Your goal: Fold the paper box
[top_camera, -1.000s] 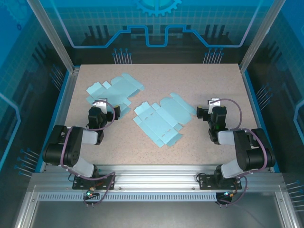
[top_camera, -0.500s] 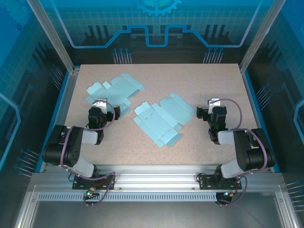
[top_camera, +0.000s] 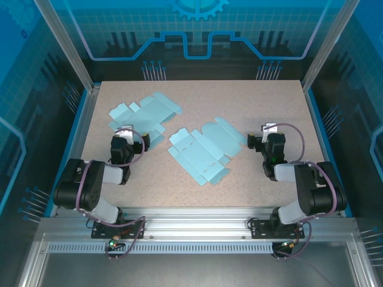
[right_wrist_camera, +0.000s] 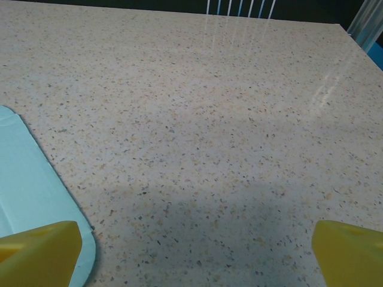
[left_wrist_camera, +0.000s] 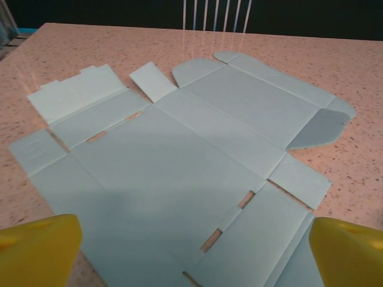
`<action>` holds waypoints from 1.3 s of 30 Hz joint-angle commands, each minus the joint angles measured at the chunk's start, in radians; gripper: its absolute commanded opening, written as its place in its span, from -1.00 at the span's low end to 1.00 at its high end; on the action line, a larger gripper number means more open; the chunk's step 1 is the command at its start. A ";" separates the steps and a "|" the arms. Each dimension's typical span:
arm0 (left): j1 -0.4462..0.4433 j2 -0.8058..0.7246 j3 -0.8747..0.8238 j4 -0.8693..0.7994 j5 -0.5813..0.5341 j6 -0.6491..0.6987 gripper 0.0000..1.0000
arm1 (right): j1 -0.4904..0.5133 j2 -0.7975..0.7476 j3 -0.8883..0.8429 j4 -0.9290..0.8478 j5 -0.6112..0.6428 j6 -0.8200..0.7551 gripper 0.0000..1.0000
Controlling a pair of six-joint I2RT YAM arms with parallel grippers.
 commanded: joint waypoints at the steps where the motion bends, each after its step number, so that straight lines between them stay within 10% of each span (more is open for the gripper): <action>1: 0.006 -0.086 -0.017 0.010 -0.050 -0.017 0.98 | 0.005 -0.041 0.026 -0.031 -0.022 0.001 1.00; 11: -0.013 -0.466 -0.033 -0.265 -0.056 -0.098 0.98 | 0.008 -0.318 0.210 -0.723 0.203 0.264 1.00; 20: -0.076 -0.626 0.003 -0.463 -0.009 -0.265 0.98 | 0.080 -0.434 0.356 -1.236 0.105 0.485 1.00; 29: -0.268 -0.599 0.016 -0.443 -0.046 -0.428 0.98 | 0.127 -0.574 0.278 -1.350 -0.158 0.607 0.91; 39: -0.441 -0.665 0.048 -0.644 -0.148 -0.601 0.98 | 0.291 -0.586 0.157 -1.255 -0.338 0.709 0.31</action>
